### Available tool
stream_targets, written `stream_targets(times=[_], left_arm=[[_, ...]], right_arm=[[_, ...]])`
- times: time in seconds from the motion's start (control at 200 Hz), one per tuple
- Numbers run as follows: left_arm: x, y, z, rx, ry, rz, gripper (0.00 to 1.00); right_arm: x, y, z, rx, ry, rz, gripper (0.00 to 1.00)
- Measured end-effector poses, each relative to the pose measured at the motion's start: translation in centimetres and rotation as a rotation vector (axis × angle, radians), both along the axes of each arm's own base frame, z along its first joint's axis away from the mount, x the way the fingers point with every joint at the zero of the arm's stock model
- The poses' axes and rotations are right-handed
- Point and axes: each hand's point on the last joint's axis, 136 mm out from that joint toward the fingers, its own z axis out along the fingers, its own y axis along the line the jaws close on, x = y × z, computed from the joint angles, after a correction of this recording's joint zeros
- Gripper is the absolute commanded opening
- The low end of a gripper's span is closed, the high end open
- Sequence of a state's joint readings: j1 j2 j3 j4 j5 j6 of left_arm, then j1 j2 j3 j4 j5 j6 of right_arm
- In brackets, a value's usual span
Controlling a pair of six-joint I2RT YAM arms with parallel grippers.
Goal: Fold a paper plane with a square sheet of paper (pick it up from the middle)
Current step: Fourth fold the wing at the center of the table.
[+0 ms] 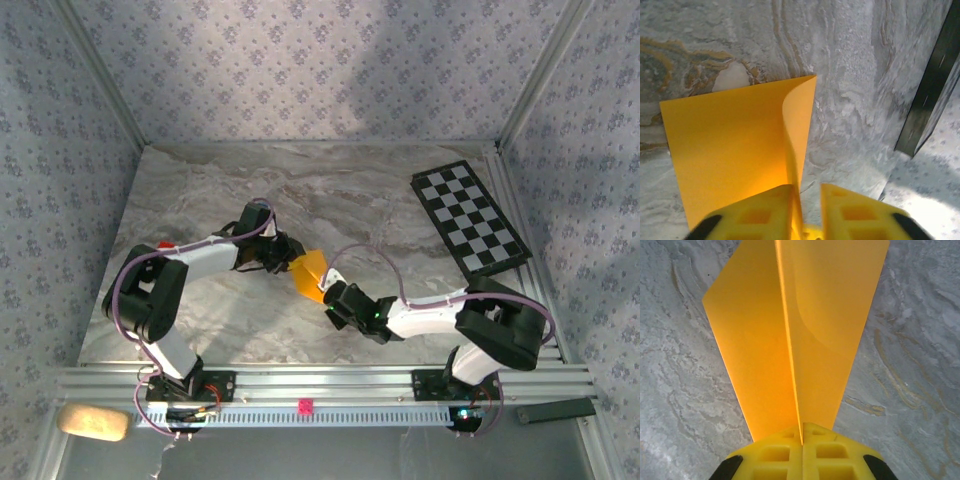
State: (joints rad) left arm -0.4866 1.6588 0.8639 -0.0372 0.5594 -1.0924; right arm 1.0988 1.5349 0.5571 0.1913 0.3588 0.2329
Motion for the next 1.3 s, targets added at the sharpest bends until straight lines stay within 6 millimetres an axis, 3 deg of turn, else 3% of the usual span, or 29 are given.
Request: stream_targets(times=[0.185,0.55,0.785,0.92,1.035,1.174,1.304], left_arm=[[0.4,0.6,0.1,0.032,-0.016,0.001,0.51],[1.3,4.3,1.7,0.092,-0.050,0.073,0.56],[1.2,4.0,2.0,0.075,-0.058,0.051,0.58],[1.0,3.6,0.7,0.065,-0.014,0.032,0.57],[0.7,3.4,-0.7,0.066,0.037,0.029,0.50],[0.8,3.2,-1.1,0.061,0.059,0.033,0.28],[1.2,3.1,-0.7,0.053,0.051,0.040,0.14]], right_arm=[[0.0,0.8,-0.5,0.035,0.025,-0.014,0.02],[0.3,2.1,-0.4,0.130,0.082,-0.063,0.04],[0.4,2.3,-0.4,0.140,0.091,-0.069,0.08],[0.4,2.4,-0.4,0.132,0.093,-0.065,0.10],[0.5,2.8,-0.2,0.123,0.093,-0.051,0.12],[0.5,2.8,-0.1,0.105,0.090,-0.039,0.15],[0.4,2.8,0.0,0.085,0.089,-0.023,0.16]])
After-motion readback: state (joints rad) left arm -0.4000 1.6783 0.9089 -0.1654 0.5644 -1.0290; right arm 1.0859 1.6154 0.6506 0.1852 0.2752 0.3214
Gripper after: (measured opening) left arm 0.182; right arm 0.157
